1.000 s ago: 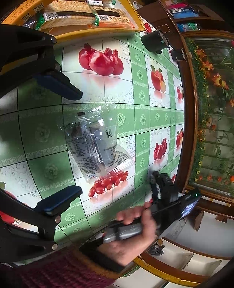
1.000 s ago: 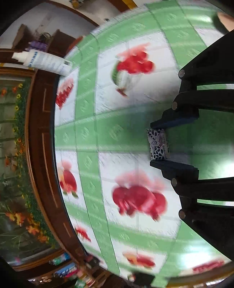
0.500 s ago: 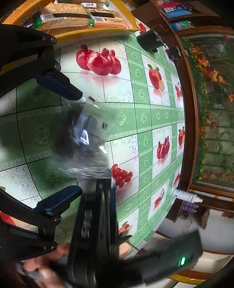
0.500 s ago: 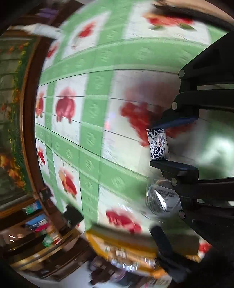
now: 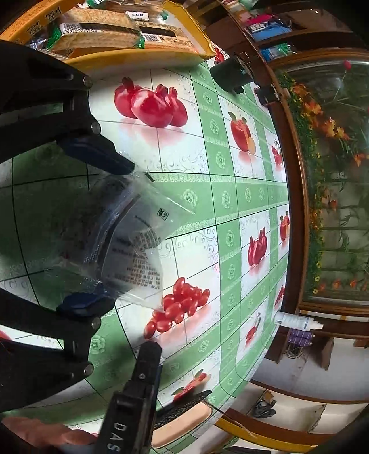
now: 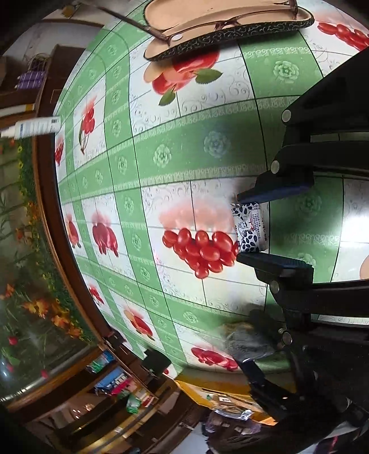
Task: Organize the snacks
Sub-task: 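Grasp the clear plastic bag of items with the left gripper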
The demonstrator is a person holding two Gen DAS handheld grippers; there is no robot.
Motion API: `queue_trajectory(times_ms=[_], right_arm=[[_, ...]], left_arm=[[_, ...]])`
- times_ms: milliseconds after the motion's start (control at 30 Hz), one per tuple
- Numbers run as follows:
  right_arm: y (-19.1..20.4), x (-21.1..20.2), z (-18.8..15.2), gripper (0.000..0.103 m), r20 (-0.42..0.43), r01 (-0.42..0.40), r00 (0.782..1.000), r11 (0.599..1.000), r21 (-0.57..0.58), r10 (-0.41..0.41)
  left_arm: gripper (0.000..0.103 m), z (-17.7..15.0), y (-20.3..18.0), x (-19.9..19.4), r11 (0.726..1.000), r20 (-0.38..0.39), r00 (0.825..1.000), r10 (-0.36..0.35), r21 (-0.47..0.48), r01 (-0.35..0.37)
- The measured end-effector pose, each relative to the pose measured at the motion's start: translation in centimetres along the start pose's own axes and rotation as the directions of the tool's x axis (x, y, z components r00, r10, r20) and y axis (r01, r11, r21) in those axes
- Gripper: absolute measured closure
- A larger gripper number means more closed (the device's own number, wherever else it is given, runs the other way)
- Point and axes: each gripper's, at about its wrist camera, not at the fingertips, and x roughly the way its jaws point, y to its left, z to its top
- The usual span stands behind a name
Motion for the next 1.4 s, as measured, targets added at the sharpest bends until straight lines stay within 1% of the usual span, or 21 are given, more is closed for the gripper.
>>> queue_trajectory(times_ms=[67, 167, 233, 267, 367, 400, 467, 500, 533, 567, 600, 633, 700, 733, 833, 900, 967, 1033, 1100, 1200, 1400], right_arm=[[0.0, -0.2, -0.4, 0.066, 0.003, -0.001, 1.000, 1.000, -0.011, 0.001], [0.3, -0.5, -0.4, 0.066, 0.022, 0.017, 1.000, 1.000, -0.023, -0.017], [0.4, -0.9, -0.5, 0.066, 0.033, 0.016, 0.999, 1.000, -0.027, -0.015], [0.4, -1.0, -0.5, 0.066, 0.037, 0.013, 0.999, 1.000, -0.027, -0.012], [0.8, -1.2, -0.5, 0.066, 0.046, 0.018, 0.999, 0.999, -0.040, -0.016], [0.9, -1.2, -0.6, 0.066, 0.049, 0.023, 0.999, 0.999, -0.044, -0.021], [1.0, -1.2, -0.6, 0.066, 0.050, 0.029, 0.998, 0.998, -0.051, -0.026], [1.0, -1.2, -0.6, 0.066, 0.049, 0.028, 0.998, 0.998, -0.052, -0.026], [1.0, -1.1, -0.6, 0.066, 0.048, 0.028, 0.999, 0.998, -0.050, -0.026], [1.0, -1.1, -0.6, 0.066, 0.047, 0.028, 0.999, 0.998, -0.050, -0.025], [0.9, -1.2, -0.6, 0.066, 0.048, 0.028, 0.999, 0.998, -0.051, -0.025], [0.9, -1.2, -0.6, 0.066, 0.049, 0.029, 0.998, 0.998, -0.049, -0.027], [0.9, -1.2, -0.6, 0.066, 0.049, 0.026, 0.999, 0.999, -0.047, -0.023], [0.9, -1.2, -0.6, 0.066, 0.051, 0.024, 0.998, 0.999, -0.047, -0.022], [1.0, -1.4, -0.6, 0.066, 0.057, 0.026, 0.998, 0.998, -0.051, -0.024], [1.0, -1.5, -0.6, 0.066, 0.061, 0.024, 0.998, 0.998, -0.050, -0.021], [1.0, -1.6, -0.6, 0.066, 0.065, 0.022, 0.998, 0.998, -0.050, -0.019], [1.1, -1.7, -0.6, 0.066, 0.068, 0.022, 0.998, 0.998, -0.052, -0.019], [1.2, -1.8, -0.7, 0.066, 0.069, 0.021, 0.997, 0.998, -0.055, -0.018], [1.3, -1.8, -0.7, 0.066, 0.071, 0.021, 0.997, 0.998, -0.057, -0.017], [1.2, -1.9, -0.6, 0.066, 0.078, 0.023, 0.997, 0.998, -0.053, -0.019]], left_arm=[[0.034, 0.0, -0.4, -0.1, 1.000, 0.008, 1.000, 0.012, 0.016, -0.012], [0.039, -0.1, -0.7, -0.6, 1.000, 0.028, 1.000, 0.004, 0.022, -0.005], [0.051, -0.1, -1.3, -1.1, 0.998, 0.056, 0.998, 0.022, 0.054, -0.025], [0.053, -0.1, -1.5, -1.3, 0.997, 0.069, 0.997, 0.032, 0.065, -0.037], [0.054, -0.2, -1.9, -1.4, 0.996, 0.067, 0.998, 0.020, 0.084, -0.025], [0.054, -0.2, -2.0, -1.3, 0.995, 0.066, 0.997, 0.035, 0.092, -0.041], [0.048, -0.2, -2.1, -1.0, 0.991, 0.055, 0.996, 0.074, 0.104, -0.079], [0.037, -0.2, -2.0, -0.8, 0.992, 0.044, 0.996, 0.077, 0.098, -0.081], [0.030, -0.1, -1.7, -0.6, 0.993, 0.034, 0.996, 0.080, 0.087, -0.082], [0.020, -0.1, -1.4, -0.5, 0.993, 0.030, 0.995, 0.091, 0.074, -0.093], [0.014, 0.0, -1.2, -0.5, 0.992, 0.030, 0.994, 0.103, 0.066, -0.105], [0.012, 0.0, -1.0, -0.4, 0.992, 0.029, 0.994, 0.110, 0.063, -0.111], [0.011, 0.0, -0.9, 0.1, 0.992, 0.005, 0.994, 0.110, 0.060, -0.110], [0.011, -0.1, -0.7, 0.6, 0.994, -0.031, 0.994, 0.102, 0.051, -0.101], [0.007, 0.0, 0.1, 1.3, 0.999, -0.073, 0.997, 0.039, 0.002, -0.039], [0.008, 0.0, 0.4, 1.3, 1.000, -0.069, 0.998, 0.007, -0.013, -0.008], [0.027, 0.0, 0.1, 0.9, 1.000, -0.051, 0.999, 0.010, -0.002, -0.010], [0.062, -0.1, -0.4, 0.5, 1.000, -0.031, 1.000, 0.000, 0.008, 0.001], [0.073, -0.1, -0.9, 0.5, 0.999, -0.024, 1.000, -0.015, 0.028, 0.016], [0.081, -0.2, -1.2, 0.3, 0.999, -0.020, 0.999, -0.031, 0.033, 0.031], [0.082, -0.1, -1.1, 0.2, 0.996, -0.017, 0.996, -0.088, 0.007, 0.088]])
